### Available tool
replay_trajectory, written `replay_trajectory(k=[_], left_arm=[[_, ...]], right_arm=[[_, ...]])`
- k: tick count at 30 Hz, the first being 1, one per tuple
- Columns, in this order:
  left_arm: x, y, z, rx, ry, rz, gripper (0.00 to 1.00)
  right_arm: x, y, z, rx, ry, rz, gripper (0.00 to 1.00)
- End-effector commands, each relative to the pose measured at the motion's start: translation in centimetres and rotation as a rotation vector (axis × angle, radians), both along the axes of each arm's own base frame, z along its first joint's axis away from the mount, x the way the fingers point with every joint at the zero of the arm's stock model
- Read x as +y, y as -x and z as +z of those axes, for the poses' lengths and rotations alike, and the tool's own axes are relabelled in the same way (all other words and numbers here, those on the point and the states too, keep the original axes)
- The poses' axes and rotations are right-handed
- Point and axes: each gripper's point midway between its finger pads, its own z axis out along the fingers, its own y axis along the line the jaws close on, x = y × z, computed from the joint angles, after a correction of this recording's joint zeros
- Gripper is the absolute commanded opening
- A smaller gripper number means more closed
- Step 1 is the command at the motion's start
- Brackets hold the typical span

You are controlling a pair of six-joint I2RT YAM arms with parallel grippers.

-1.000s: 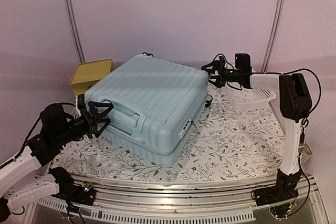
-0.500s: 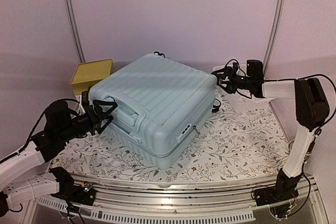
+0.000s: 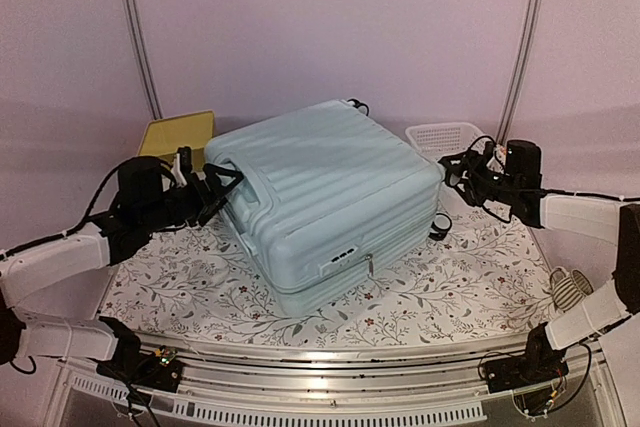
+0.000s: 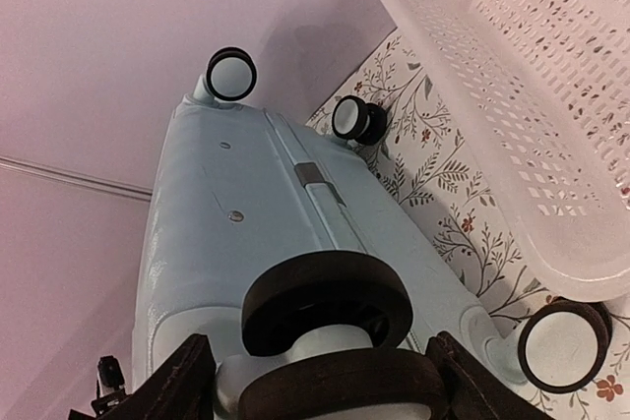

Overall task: Open, take out, and arrange the luggage
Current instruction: Rotate the luggage at the center of the board.

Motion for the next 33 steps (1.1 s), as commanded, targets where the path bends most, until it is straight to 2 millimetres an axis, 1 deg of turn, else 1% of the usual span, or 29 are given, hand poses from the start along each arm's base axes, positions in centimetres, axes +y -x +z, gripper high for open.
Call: replay_trajectory(k=[1, 3, 6, 10, 11, 13, 15, 16, 17, 18, 19, 21, 25, 27, 30, 32, 33], left_arm=[[-4.0, -1.3, -0.6, 0.007, -0.024, -0.180, 0.96], [-4.0, -3.1, -0.3, -0.005, -0.035, -0.172, 0.96], [-3.7, -6.1, 0.4, -0.032, -0.038, -0.149, 0.95], [-3.6, -10.0, 0.4, -0.032, -0.048, -0.158, 0.95], [-3.8, -10.9, 0.9, -0.046, -0.042, -0.167, 0.95], [-4.2, -12.1, 1.0, -0.052, -0.047, -0.192, 0.95], [-4.5, -13.0, 1.0, -0.065, -0.067, -0.203, 0.95], [-4.4, -13.4, 0.7, -0.063, -0.082, -0.199, 0.95], [-4.2, -13.9, 0.4, -0.057, -0.100, -0.191, 0.95], [-3.8, -14.2, 0.1, -0.049, -0.117, -0.183, 0.95], [-3.4, -14.3, -0.1, -0.046, -0.132, -0.178, 0.95], [-2.5, -14.0, 0.2, -0.063, -0.164, -0.156, 0.96], [-0.3, -12.1, 1.8, -0.145, -0.248, -0.087, 0.98], [0.7, -11.1, 2.4, -0.160, -0.293, -0.057, 0.98], [2.6, -9.3, 2.4, -0.135, -0.376, -0.016, 0.98], [3.5, -7.8, 2.8, -0.130, -0.399, 0.003, 0.98], [3.8, -7.0, 3.1, -0.131, -0.403, 0.009, 0.98]], right_arm=[[4.0, 4.8, 1.5, -0.119, 0.060, 0.256, 0.56], [4.1, 5.4, 1.6, -0.126, 0.062, 0.257, 0.56], [5.0, 6.2, 1.2, -0.128, 0.076, 0.276, 0.56], [6.6, 7.0, 0.6, -0.137, 0.108, 0.309, 0.61], [6.8, 7.1, 0.5, -0.141, 0.117, 0.310, 0.63], [6.7, 7.3, 0.4, -0.146, 0.136, 0.290, 0.64], [6.1, 7.5, 0.3, -0.156, 0.154, 0.256, 0.66], [5.8, 7.6, 0.4, -0.166, 0.163, 0.241, 0.70], [5.5, 7.7, 0.5, -0.175, 0.176, 0.232, 0.77], [5.3, 7.9, 0.5, -0.181, 0.190, 0.228, 0.82], [5.0, 8.0, 0.2, -0.171, 0.210, 0.220, 0.85], [4.3, 8.3, -0.3, -0.162, 0.275, 0.200, 0.89], [2.2, 9.0, -0.4, -0.176, 0.405, 0.136, 0.93], [1.1, 9.4, 0.0, -0.195, 0.455, 0.100, 0.93], [-0.6, 10.0, 1.2, -0.228, 0.512, 0.040, 0.93], [-1.1, 10.5, 2.3, -0.257, 0.541, 0.007, 0.92], [-0.9, 10.9, 2.8, -0.275, 0.556, 0.002, 0.91]])
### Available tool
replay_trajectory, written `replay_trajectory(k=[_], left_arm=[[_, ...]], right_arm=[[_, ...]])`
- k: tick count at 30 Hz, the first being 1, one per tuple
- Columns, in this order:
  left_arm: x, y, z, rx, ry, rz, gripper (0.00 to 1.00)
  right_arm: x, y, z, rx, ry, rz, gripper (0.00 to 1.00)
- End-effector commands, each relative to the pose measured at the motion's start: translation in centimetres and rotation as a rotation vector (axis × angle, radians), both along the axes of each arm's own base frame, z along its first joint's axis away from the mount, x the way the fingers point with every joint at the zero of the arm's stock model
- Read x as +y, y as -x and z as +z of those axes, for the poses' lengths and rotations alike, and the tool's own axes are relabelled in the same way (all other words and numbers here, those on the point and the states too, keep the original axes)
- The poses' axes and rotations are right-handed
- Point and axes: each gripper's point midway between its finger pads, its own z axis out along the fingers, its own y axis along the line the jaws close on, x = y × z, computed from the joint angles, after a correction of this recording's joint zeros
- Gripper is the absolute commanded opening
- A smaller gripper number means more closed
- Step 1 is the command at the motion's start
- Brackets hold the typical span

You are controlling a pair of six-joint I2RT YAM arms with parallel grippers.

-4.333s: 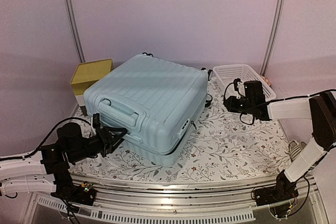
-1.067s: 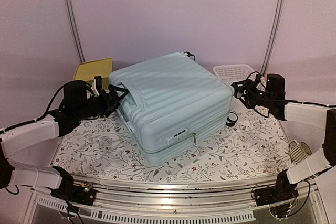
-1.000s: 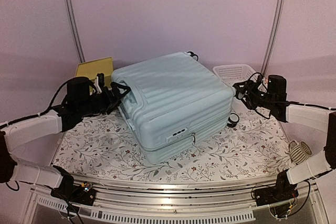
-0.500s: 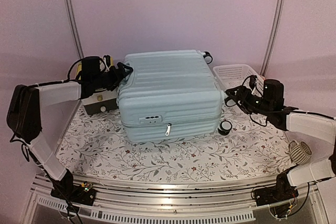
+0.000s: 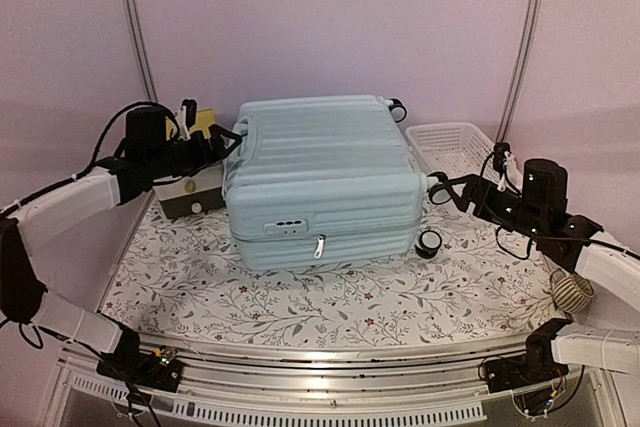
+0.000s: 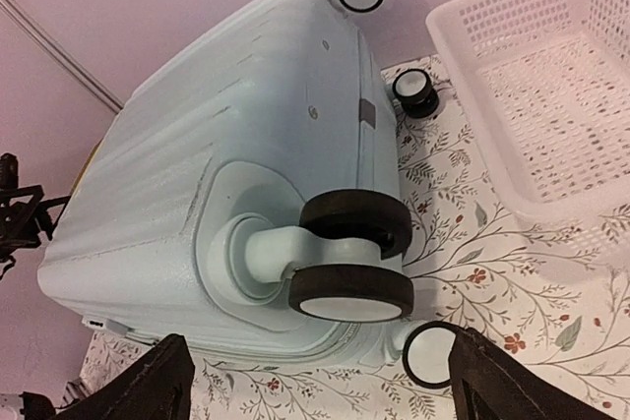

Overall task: Open, take out, and arrange the luggage
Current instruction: Rotate the luggage at the center of the board, then grab the zipper of the luggage.

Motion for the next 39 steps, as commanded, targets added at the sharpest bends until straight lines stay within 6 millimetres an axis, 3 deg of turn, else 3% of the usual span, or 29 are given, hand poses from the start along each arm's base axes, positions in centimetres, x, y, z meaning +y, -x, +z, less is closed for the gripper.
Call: replay_trajectory(k=[1, 6, 11, 14, 18, 23, 27, 31, 39], left_arm=[[2.0, 3.3, -0.5, 0.024, -0.097, 0.034, 0.98], [2.2, 7.4, -0.1, 0.013, -0.070, 0.004, 0.98], [0.4, 11.7, -0.6, -0.037, -0.029, -0.122, 0.98], [-1.0, 14.0, -1.5, -0.074, -0.006, -0.203, 0.98], [-1.2, 15.2, -3.9, -0.055, 0.000, -0.207, 0.97], [-1.4, 15.9, -5.8, -0.034, 0.007, -0.220, 0.98], [-1.3, 16.2, -6.6, -0.055, 0.006, -0.216, 0.97], [-1.1, 16.1, -7.3, -0.067, -0.006, -0.209, 0.98], [-1.4, 16.5, -8.6, -0.073, 0.000, -0.236, 0.97]], right_arm=[[-1.3, 1.3, 0.4, -0.052, 0.140, -0.068, 0.90], [3.4, 3.6, -0.2, -0.064, 0.118, 0.048, 0.85], [9.9, 6.0, -2.4, -0.060, 0.085, 0.168, 0.82], [13.7, 7.0, -3.2, -0.072, 0.115, 0.235, 0.82], [17.6, 7.7, -5.0, -0.054, 0.136, 0.293, 0.81], [19.6, 7.4, -5.4, -0.079, 0.126, 0.255, 0.81], [20.1, 7.2, -5.4, -0.130, 0.114, 0.240, 0.90], [20.9, 7.2, -6.9, -0.132, 0.164, 0.279, 0.95], [22.6, 7.5, -9.1, -0.103, 0.189, 0.324, 0.78]])
